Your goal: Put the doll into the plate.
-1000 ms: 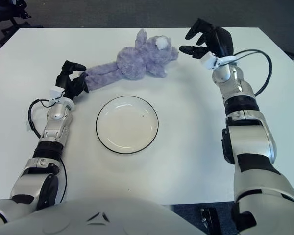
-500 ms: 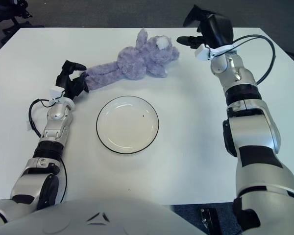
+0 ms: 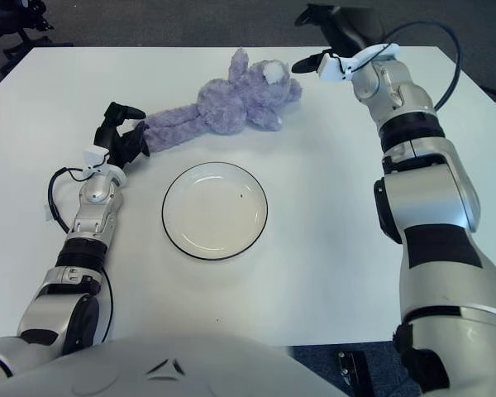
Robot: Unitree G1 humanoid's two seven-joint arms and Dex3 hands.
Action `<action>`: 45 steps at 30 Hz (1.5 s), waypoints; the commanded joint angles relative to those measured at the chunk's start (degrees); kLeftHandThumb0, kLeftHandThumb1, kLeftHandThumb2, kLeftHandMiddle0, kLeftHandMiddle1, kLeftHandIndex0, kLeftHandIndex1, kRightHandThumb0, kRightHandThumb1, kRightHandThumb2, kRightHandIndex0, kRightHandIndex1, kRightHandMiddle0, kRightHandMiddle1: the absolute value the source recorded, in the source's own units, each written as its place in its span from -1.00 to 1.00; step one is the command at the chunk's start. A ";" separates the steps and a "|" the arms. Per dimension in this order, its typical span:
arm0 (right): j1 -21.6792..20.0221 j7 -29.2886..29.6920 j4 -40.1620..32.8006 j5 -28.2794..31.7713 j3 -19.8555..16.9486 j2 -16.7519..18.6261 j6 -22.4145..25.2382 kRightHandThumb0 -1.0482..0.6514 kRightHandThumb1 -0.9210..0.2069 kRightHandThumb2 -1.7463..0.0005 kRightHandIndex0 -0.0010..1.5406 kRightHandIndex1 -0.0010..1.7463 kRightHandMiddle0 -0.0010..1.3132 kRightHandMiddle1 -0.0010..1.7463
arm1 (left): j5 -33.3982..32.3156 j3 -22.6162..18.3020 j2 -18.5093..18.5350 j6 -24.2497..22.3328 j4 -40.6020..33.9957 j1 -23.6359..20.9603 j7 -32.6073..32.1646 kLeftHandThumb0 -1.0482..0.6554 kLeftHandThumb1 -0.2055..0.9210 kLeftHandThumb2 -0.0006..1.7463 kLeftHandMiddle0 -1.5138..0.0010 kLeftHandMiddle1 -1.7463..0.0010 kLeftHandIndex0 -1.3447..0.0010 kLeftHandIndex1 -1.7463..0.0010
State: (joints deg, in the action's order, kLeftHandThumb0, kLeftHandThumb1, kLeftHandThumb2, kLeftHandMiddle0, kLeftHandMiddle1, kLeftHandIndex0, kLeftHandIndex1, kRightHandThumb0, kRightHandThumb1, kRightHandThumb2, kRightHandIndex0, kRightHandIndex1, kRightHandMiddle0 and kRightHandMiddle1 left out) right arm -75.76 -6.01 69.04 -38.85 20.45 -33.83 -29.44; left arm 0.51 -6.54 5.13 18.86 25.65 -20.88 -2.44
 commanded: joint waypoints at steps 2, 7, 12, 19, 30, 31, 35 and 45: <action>-3.50 -1.43 2.00 -0.49 1.66 0.97 -0.17 -0.42 -0.89 0.99 -0.35 -1.00 -0.37 -0.84 | -0.08 0.25 -0.40 -1.02 -0.56 1.68 -0.16 -0.18 1.00 -0.59 -0.45 -1.00 0.45 -0.79; -5.84 -4.49 3.73 -0.49 2.95 1.81 -0.60 -0.52 -0.85 1.00 -0.35 -1.00 -0.40 -0.86 | 0.04 0.38 -0.52 -1.62 -1.21 1.90 -0.28 -0.18 1.00 -0.59 -0.44 -1.00 0.44 -0.79; -6.58 -5.68 4.32 -0.08 3.34 2.06 -0.59 -0.54 -0.84 1.00 -0.35 -1.00 -0.43 -0.88 | 0.05 0.43 -0.54 -1.91 -1.47 1.98 -0.31 -0.18 1.00 -0.59 -0.44 -1.00 0.44 -0.79; -8.50 -9.35 4.82 -1.31 5.69 4.42 2.42 -0.60 -0.85 0.99 -0.46 -1.00 -0.56 -0.95 | 0.29 0.72 -0.74 -2.48 -2.12 2.24 -0.50 -0.18 1.00 -0.60 -0.43 -1.00 0.44 -0.79; -7.85 -10.88 5.21 -0.08 6.13 5.67 4.17 -0.63 -0.85 1.00 -0.51 -1.00 -0.62 -0.99 | 0.37 0.98 -0.88 -3.31 -2.92 2.41 -0.60 -0.18 1.00 -0.60 -0.43 -1.00 0.44 -0.78; -7.49 -12.01 5.48 0.48 5.80 6.30 4.97 -0.63 -0.85 1.00 -0.44 -0.99 -0.65 -0.99 | 0.40 1.07 -0.95 -3.49 -3.10 2.45 -0.61 -0.18 1.00 -0.60 -0.43 -1.00 0.44 -0.78; -6.66 -12.94 5.76 1.57 5.16 7.41 6.21 -0.64 -0.84 1.00 -0.25 -0.97 -0.69 -1.00 | 0.36 1.28 -1.02 -4.03 -3.59 2.55 -0.55 -0.18 1.00 -0.60 -0.42 -1.00 0.43 -0.78; -4.49 -10.46 6.05 3.81 2.78 9.51 7.44 -0.60 -0.80 1.00 -0.08 -0.98 -0.70 -1.00 | 0.10 1.51 -1.01 -4.70 -4.59 3.00 -0.12 -0.18 1.00 -0.60 -0.42 -1.00 0.43 -0.78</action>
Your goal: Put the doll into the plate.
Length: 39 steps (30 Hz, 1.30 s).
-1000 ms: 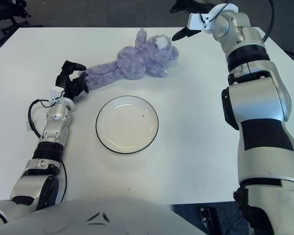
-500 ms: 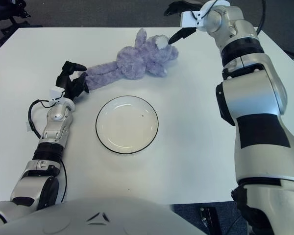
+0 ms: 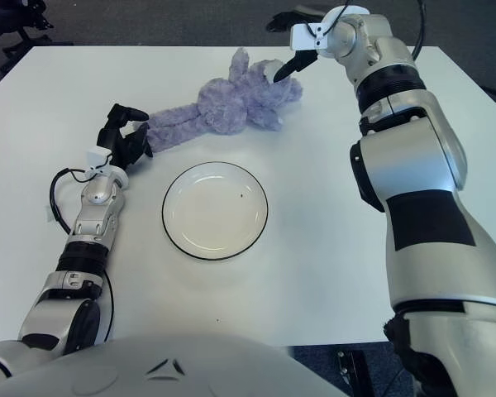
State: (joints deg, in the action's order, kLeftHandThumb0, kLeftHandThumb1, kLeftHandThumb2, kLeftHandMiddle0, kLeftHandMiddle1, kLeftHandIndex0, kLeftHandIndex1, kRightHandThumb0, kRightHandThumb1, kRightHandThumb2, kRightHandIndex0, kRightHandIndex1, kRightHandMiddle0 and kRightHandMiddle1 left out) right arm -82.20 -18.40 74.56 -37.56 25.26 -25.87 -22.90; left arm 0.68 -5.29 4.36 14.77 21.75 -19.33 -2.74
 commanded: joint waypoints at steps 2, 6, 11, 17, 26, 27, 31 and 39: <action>2.89 3.14 0.66 3.49 -2.92 2.39 1.39 -0.56 -0.76 1.00 -0.07 -0.98 -0.70 -0.99 | -0.16 0.34 -0.25 -0.84 -1.17 1.71 0.39 -0.18 1.00 -0.60 -0.42 -1.00 0.43 -0.78; 3.12 3.56 0.52 3.52 -2.74 2.51 1.64 -0.53 -0.73 1.00 -0.06 -0.98 -0.69 -0.99 | -0.24 0.41 -0.25 -1.22 -2.03 2.13 0.51 -0.18 1.00 -0.60 -0.42 -1.00 0.43 -0.78; 3.22 3.68 0.41 3.47 -2.74 2.55 1.74 -0.52 -0.72 1.00 -0.06 -0.99 -0.69 -0.99 | -0.30 0.47 -0.22 -1.51 -2.42 2.29 0.53 -0.18 1.00 -0.60 -0.43 -1.00 0.43 -0.78; 6.22 7.23 0.45 1.97 -1.33 3.27 1.13 -0.48 -0.68 0.99 0.06 -0.25 -0.64 -0.99 | -0.68 0.32 0.02 -1.65 -3.40 2.98 0.95 -0.18 1.00 -0.60 -0.43 -1.00 0.43 -0.78; 7.19 9.44 0.77 1.84 -0.33 3.78 1.32 -0.43 -0.66 0.99 -0.12 0.57 -0.59 -0.99 | -0.80 0.12 0.07 -1.78 -3.99 3.34 1.25 -0.18 1.00 -0.60 -0.43 -1.00 0.43 -0.78; 7.20 9.46 0.76 1.86 -0.30 3.78 1.33 -0.43 -0.66 0.99 -0.12 0.58 -0.59 -0.99 | -0.80 0.11 0.07 -1.79 -4.00 3.34 1.26 -0.18 1.00 -0.60 -0.43 -1.00 0.44 -0.78; 9.81 13.71 1.94 -0.50 1.99 5.38 2.32 -0.42 -0.68 0.99 -0.51 -0.41 -0.55 -0.98 | -1.57 -0.39 -0.02 0.13 -3.74 3.79 1.68 -0.18 1.00 -0.60 -0.42 -1.00 0.44 -0.79; 10.68 15.37 2.23 -0.67 2.55 5.81 2.08 -0.41 -0.69 0.99 -0.59 -0.94 -0.51 -0.98 | -1.82 -0.52 -0.01 0.85 -3.65 4.03 2.06 -0.18 1.00 -0.59 -0.41 -1.00 0.44 -0.79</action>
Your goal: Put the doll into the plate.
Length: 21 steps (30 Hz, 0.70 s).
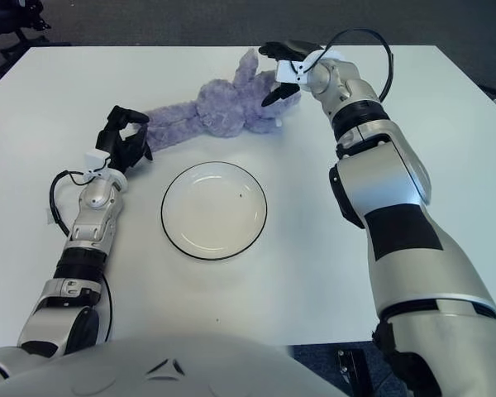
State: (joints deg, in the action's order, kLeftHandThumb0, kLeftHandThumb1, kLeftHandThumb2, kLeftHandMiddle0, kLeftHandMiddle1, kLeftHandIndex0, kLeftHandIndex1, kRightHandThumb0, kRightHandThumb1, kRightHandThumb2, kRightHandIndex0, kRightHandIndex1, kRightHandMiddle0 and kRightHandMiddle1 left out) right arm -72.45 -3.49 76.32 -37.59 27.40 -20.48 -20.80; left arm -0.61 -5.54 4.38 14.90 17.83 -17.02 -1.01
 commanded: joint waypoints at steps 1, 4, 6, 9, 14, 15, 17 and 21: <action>0.93 0.49 0.49 -0.61 0.45 0.42 -0.02 -0.41 -0.69 0.99 -0.59 -0.96 -0.51 -0.98 | -0.53 -0.28 -0.03 0.74 0.28 1.71 0.35 -0.18 1.00 -0.59 -0.41 -1.00 0.44 -0.79; 1.66 0.50 0.55 -0.19 0.27 0.73 -0.07 -0.41 -0.69 1.00 -0.59 -0.98 -0.51 -0.98 | -0.70 -0.36 -0.01 1.31 0.30 1.92 0.64 -0.18 1.00 -0.59 -0.41 -1.00 0.44 -0.79; 2.85 0.49 0.59 0.32 -0.05 1.15 -0.17 -0.41 -0.69 1.00 -0.58 -0.98 -0.50 -0.98 | -0.95 -0.44 0.05 2.28 0.31 2.27 1.00 -0.18 1.00 -0.59 -0.40 -1.00 0.44 -0.79; 3.60 0.68 0.57 0.52 -0.17 1.16 -0.34 -0.40 -0.70 0.99 -0.57 -0.98 -0.50 -0.98 | -1.02 -0.46 0.04 3.09 0.52 2.40 1.14 -0.18 1.00 -0.59 -0.40 -1.00 0.45 -0.79; 3.82 0.82 0.52 0.52 -0.24 1.12 -0.38 -0.40 -0.70 1.00 -0.56 -0.99 -0.49 -0.98 | -1.09 -0.42 0.07 3.61 0.81 2.38 1.17 -0.18 1.00 -0.59 -0.39 -1.00 0.45 -0.79; 3.83 0.83 0.51 0.51 -0.24 1.12 -0.38 -0.40 -0.70 1.00 -0.56 -0.99 -0.49 -0.98 | -1.10 -0.41 0.08 3.65 0.84 2.38 1.16 -0.18 1.00 -0.59 -0.39 -1.00 0.45 -0.79; 3.84 0.83 0.50 0.48 -0.28 1.13 -0.38 -0.40 -0.70 1.00 -0.56 -0.99 -0.49 -0.99 | -1.12 -0.40 0.10 3.70 0.87 2.38 1.16 -0.18 1.00 -0.59 -0.39 -1.00 0.45 -0.79; 6.50 1.86 0.98 1.84 -1.76 1.50 0.25 -0.39 -0.71 1.00 -0.55 -0.99 -0.46 -0.98 | -1.00 -0.28 0.02 4.17 0.54 2.76 1.18 -0.18 1.00 -0.59 -0.38 -1.00 0.45 -0.79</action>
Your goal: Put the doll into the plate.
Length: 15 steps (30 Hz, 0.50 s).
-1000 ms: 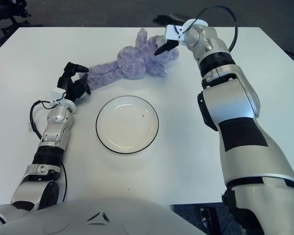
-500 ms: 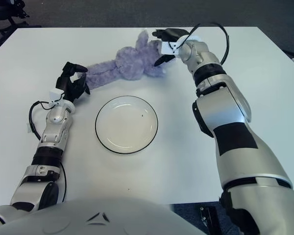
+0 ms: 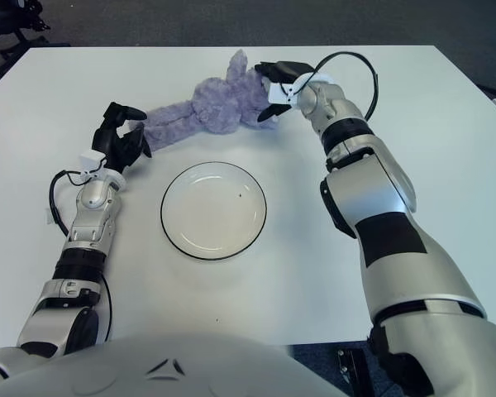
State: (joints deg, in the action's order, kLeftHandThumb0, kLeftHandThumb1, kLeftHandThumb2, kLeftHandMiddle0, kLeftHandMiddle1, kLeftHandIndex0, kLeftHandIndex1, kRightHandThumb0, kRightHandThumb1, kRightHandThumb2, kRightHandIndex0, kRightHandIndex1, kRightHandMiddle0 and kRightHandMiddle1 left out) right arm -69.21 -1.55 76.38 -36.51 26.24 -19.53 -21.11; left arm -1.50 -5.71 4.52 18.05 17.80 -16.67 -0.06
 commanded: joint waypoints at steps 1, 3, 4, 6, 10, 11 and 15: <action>3.33 -0.15 0.99 0.78 -0.67 0.58 0.71 -0.39 -0.71 1.00 -0.55 -0.99 -0.46 -0.98 | -0.11 -0.12 -0.13 1.08 0.62 2.39 0.25 -0.18 1.00 -0.59 -0.38 -1.00 0.45 -0.79; 3.45 -0.25 1.09 0.80 -0.76 0.61 1.00 -0.38 -0.71 1.00 -0.54 -0.99 -0.44 -0.97 | -0.12 -0.13 -0.14 1.19 0.71 2.37 0.27 -0.18 1.00 -0.59 -0.38 -1.00 0.45 -0.79; 3.50 -0.30 1.10 0.79 -0.81 0.60 1.10 -0.38 -0.71 1.00 -0.54 -0.99 -0.44 -0.97 | -0.12 -0.11 -0.16 1.20 0.59 2.44 0.27 -0.18 1.00 -0.59 -0.38 -1.00 0.45 -0.79; 3.55 -0.36 1.07 0.74 -0.91 0.59 1.18 -0.38 -0.71 1.00 -0.54 -0.99 -0.44 -0.97 | -0.11 -0.09 -0.18 1.20 0.44 2.52 0.28 -0.18 1.00 -0.59 -0.38 -1.00 0.45 -0.79; 3.58 -0.38 1.02 0.64 -1.05 0.60 1.21 -0.38 -0.71 1.00 -0.53 -0.99 -0.43 -0.98 | -0.11 -0.09 -0.19 1.19 0.39 2.55 0.29 -0.18 1.00 -0.59 -0.38 -1.00 0.45 -0.80; 3.72 -0.65 1.19 0.70 -1.15 0.65 1.92 -0.38 -0.71 1.00 -0.53 -0.99 -0.43 -0.98 | -0.11 -0.06 -0.24 1.40 0.51 2.56 0.31 -0.18 1.00 -0.59 -0.38 -1.00 0.45 -0.80; 4.05 -0.68 1.45 0.65 -1.31 0.80 3.28 -0.37 -0.75 0.99 -0.50 -0.98 -0.34 -0.95 | -0.12 -0.01 -0.32 1.87 0.78 2.55 0.37 -0.18 1.00 -0.59 -0.37 -1.00 0.45 -0.79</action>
State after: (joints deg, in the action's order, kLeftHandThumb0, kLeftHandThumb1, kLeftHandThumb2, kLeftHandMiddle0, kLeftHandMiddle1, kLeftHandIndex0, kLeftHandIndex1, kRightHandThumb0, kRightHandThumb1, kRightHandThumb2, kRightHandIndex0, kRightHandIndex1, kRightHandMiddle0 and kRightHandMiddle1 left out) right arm -67.27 -1.10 76.42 -35.94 24.82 -19.25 -19.51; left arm -1.50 -5.69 4.52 18.88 17.68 -16.43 0.10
